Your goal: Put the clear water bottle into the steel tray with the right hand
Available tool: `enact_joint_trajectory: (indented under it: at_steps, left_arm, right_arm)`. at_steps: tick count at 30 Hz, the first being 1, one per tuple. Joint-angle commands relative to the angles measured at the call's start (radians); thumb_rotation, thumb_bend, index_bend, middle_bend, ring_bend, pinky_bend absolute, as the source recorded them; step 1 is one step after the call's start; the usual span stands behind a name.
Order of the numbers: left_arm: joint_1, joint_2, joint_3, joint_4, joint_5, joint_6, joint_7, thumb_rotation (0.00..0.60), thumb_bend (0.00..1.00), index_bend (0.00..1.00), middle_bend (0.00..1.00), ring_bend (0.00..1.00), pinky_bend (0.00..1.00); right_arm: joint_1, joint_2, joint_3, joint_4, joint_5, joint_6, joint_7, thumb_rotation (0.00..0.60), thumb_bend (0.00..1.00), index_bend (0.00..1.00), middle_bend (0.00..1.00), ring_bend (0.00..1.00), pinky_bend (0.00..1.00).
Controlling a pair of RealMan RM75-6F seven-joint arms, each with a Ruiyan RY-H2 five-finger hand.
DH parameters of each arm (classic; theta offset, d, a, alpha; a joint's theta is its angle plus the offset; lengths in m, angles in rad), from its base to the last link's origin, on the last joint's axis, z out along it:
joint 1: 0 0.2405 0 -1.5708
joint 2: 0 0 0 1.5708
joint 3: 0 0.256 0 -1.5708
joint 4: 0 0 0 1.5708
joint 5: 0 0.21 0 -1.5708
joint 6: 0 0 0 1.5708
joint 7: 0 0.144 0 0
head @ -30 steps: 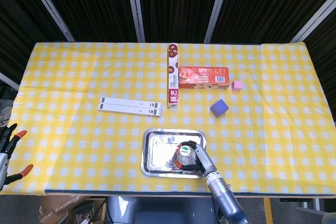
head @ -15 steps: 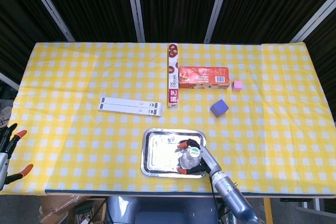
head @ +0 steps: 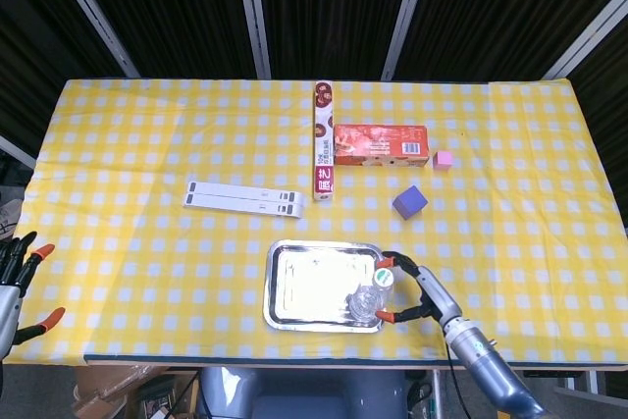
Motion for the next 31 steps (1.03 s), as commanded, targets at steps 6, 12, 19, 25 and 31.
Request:
enact_joint_trajectory:
  at_steps: [6, 12, 19, 25, 31]
  left_arm:
    - [0.003, -0.005, 0.001, -0.004, 0.001, 0.005, 0.014, 0.600, 0.22, 0.14, 0.00, 0.00, 0.00]
    - [0.006, -0.004, 0.001, -0.004, 0.002, 0.012, 0.010, 0.600, 0.22, 0.14, 0.00, 0.00, 0.00]
    - [0.008, 0.005, -0.001, 0.002, -0.004, 0.013, -0.019, 0.600, 0.22, 0.14, 0.00, 0.00, 0.00]
    - [0.005, 0.007, -0.005, 0.006, -0.013, 0.008, -0.029, 0.600, 0.22, 0.14, 0.00, 0.00, 0.00]
    - [0.004, 0.010, -0.008, 0.008, -0.015, 0.008, -0.039, 0.600, 0.22, 0.14, 0.00, 0.00, 0.00]
  right_arm:
    - [-0.042, 0.229, -0.126, 0.076, -0.331, 0.031, 0.262, 0.600, 0.11, 0.29, 0.11, 0.00, 0.00]
    - [-0.130, 0.208, -0.111, 0.158, -0.333, 0.250, -0.008, 0.600, 0.11, 0.25, 0.11, 0.00, 0.00]
    - [-0.248, -0.008, -0.045, 0.342, -0.290, 0.565, -0.665, 0.600, 0.11, 0.21, 0.09, 0.00, 0.00]
    - [-0.276, -0.070, -0.025, 0.426, -0.255, 0.643, -0.801, 0.600, 0.11, 0.21, 0.07, 0.00, 0.00]
    - [-0.290, -0.052, -0.028, 0.398, -0.218, 0.644, -0.819, 0.600, 0.11, 0.21, 0.07, 0.00, 0.00]
